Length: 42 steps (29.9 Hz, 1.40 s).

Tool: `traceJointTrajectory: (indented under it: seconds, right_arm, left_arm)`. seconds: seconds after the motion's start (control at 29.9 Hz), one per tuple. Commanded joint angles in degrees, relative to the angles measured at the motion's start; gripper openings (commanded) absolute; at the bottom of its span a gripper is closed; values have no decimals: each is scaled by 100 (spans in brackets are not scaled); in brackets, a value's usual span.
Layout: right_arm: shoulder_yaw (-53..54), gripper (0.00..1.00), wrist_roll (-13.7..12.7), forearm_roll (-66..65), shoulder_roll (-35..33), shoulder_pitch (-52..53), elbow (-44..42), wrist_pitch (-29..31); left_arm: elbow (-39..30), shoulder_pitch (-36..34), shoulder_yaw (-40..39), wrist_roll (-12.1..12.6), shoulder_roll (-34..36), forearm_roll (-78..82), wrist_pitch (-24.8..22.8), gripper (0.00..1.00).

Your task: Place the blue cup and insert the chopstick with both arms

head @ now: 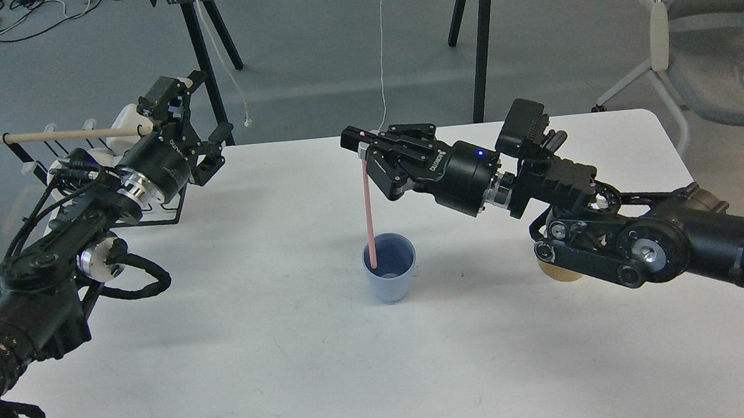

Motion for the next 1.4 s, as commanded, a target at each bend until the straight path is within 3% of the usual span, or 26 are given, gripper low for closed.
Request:
traceJointTrajectory:
  seconds: [0.0, 0.07, 0.27, 0.5, 0.63, 0.74, 1.0, 1.17, 1.37]
  right_arm:
    - [-19, 3, 0, -19, 1, -58, -164, 0]
    - [-141, 5, 0, -19, 1, -41, -270, 0]
    - [-353, 27, 0, 8, 71, -58, -332, 0]
    - [-204, 65, 0, 139, 54, -41, -140, 0]
    - [121, 71, 0, 753, 1, -41, 238, 0]
    - [559, 96, 0, 1394, -43, -58, 301, 0]
    - [1351, 96, 0, 4758, -657, -234, 476, 83]
    - [1721, 96, 0, 6597, -1027, -427, 442, 2583]
    - [2072, 97, 0, 7118, -949, -568, -936, 5600]
  left_arm:
    - [0, 4, 0, 0, -8, 1, 0, 99]
    - [0, 4, -9, 0, -8, 1, 0, 99]
    - [0, 4, -9, 0, -17, 1, 0, 99]
    - [0, -5, -26, 0, -52, 1, 0, 99]
    - [-9, -5, -35, 0, -52, 1, 0, 99]
    - [-9, -23, -44, 0, -52, -8, 0, 99]
    - [-71, -93, -219, 0, -34, -140, 0, 99]
    - [-97, -84, -360, 0, -52, -140, 0, 99]
    - [-97, -76, -343, 0, 45, -131, 0, 99]
